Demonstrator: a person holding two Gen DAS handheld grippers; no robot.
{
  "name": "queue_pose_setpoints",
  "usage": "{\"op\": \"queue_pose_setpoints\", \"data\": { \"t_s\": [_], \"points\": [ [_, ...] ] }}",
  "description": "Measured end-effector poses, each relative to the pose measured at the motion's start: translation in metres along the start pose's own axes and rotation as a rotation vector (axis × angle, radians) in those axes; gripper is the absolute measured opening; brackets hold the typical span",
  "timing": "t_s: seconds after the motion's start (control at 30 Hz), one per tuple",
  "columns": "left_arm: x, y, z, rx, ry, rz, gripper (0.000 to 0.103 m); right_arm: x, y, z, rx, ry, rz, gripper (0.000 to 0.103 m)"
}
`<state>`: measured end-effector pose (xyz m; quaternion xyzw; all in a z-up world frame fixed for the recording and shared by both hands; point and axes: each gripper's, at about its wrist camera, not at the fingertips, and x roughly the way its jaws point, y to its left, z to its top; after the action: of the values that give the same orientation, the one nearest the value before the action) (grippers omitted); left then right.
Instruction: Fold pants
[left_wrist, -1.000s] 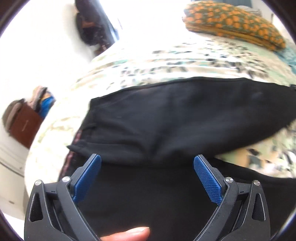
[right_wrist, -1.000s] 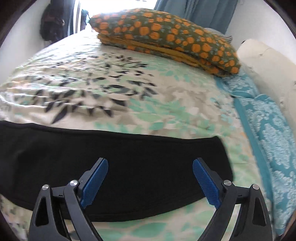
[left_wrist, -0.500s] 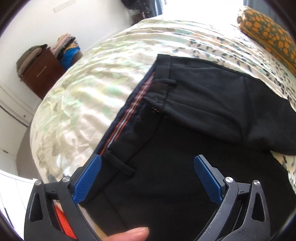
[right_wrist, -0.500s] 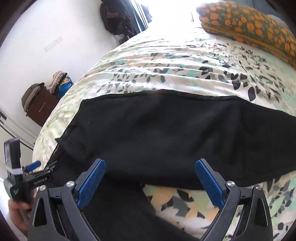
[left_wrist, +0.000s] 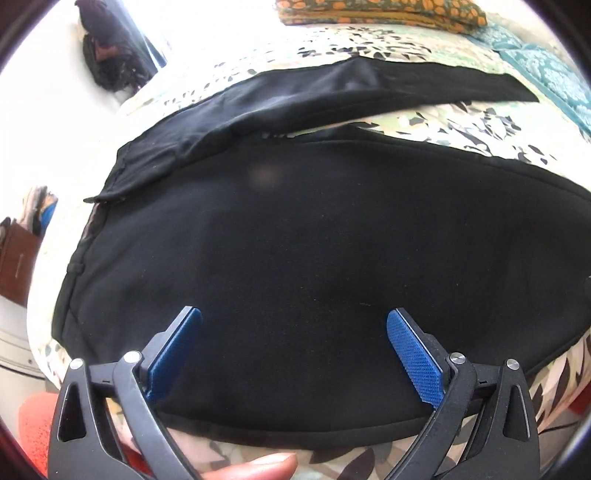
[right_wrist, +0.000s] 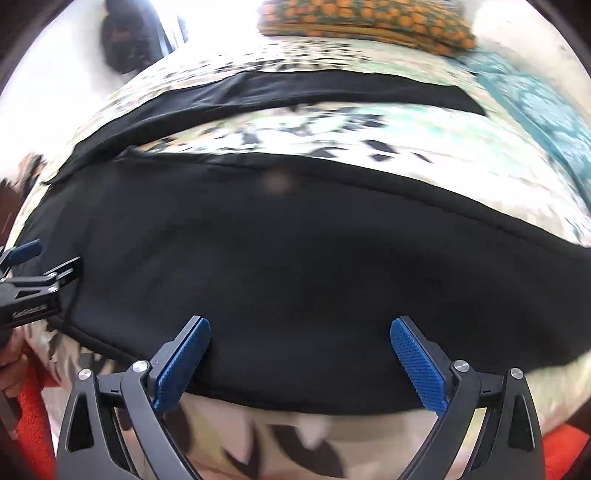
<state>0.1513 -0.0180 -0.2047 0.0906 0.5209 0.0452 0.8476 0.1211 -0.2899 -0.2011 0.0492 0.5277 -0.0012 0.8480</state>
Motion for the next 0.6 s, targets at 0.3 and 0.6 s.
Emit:
{"op": "queue_pose_setpoints", "data": {
  "t_s": [0.3,0.6],
  "points": [
    [0.015,0.07,-0.017,-0.28,0.06,0.069,0.102,0.019,-0.052,0.004,0.091,-0.07,-0.153,0.103],
    [0.005,0.122,-0.037,-0.414,0.083,0.141,0.102,0.019,-0.055,-0.004,0.098,-0.086,-0.154,0.103]
  ]
}}
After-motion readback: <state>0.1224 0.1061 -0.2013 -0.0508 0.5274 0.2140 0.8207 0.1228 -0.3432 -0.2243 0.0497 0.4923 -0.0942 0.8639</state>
